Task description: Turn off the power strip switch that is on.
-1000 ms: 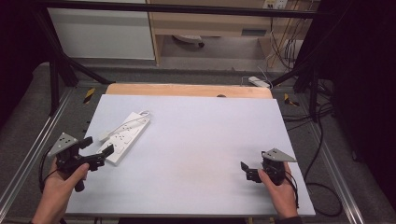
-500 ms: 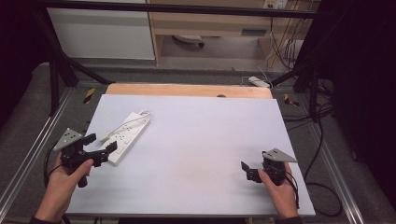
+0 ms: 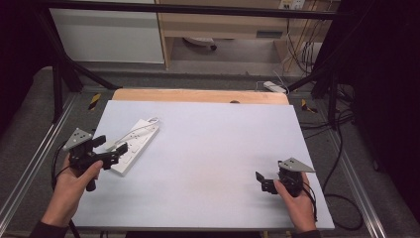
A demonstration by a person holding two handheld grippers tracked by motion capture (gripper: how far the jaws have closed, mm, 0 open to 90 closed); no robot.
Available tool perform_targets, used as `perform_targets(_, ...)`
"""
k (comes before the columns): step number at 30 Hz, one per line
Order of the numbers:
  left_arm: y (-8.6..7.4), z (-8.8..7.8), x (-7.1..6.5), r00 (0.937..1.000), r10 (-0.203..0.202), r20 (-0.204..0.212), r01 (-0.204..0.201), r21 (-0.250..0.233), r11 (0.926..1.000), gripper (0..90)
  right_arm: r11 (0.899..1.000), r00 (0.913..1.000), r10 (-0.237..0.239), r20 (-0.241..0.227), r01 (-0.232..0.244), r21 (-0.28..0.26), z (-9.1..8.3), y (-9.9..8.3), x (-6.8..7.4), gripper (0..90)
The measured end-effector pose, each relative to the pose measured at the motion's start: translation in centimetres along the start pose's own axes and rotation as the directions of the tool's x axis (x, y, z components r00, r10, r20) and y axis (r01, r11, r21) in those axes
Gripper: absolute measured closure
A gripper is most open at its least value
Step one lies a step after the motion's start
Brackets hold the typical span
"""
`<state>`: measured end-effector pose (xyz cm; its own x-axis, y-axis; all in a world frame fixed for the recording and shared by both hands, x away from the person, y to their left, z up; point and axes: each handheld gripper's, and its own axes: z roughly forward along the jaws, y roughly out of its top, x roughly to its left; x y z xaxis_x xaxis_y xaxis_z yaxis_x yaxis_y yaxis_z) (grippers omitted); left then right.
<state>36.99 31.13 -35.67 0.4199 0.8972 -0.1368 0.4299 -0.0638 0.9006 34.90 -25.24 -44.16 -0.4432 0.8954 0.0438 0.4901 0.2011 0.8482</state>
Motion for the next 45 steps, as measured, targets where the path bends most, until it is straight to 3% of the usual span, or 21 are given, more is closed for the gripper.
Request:
perform_targets(23,0.8,2.6,0.6,0.9998,0.012,-0.017,-0.011,0.022,0.9997,27.9,1.0,1.0,-0.007,0.0,0.007,-0.001,0.1,0.1,0.0,4.2)
perform_targets(34,0.7,3.8,0.9,0.9997,0.011,-0.021,-0.01,0.038,0.9992,43.9,1.0,1.0,-0.005,-0.001,0.005,0.003,0.0,0.1,0.0,4.2)
perform_targets(43,0.5,4.9,1.0,0.9999,0.007,-0.015,-0.006,0.066,0.9978,53.2,1.0,0.9999,-0.01,-0.004,0.01,0.002,0.0,0.1,0.0,4.2)
perform_targets(45,0.5,5.1,1.0,1.0,-0.004,0.006,0.004,0.063,0.998,55.6,1.0,0.9999,-0.011,-0.004,0.011,0.001,0.0,0.1,0.0,4.2)
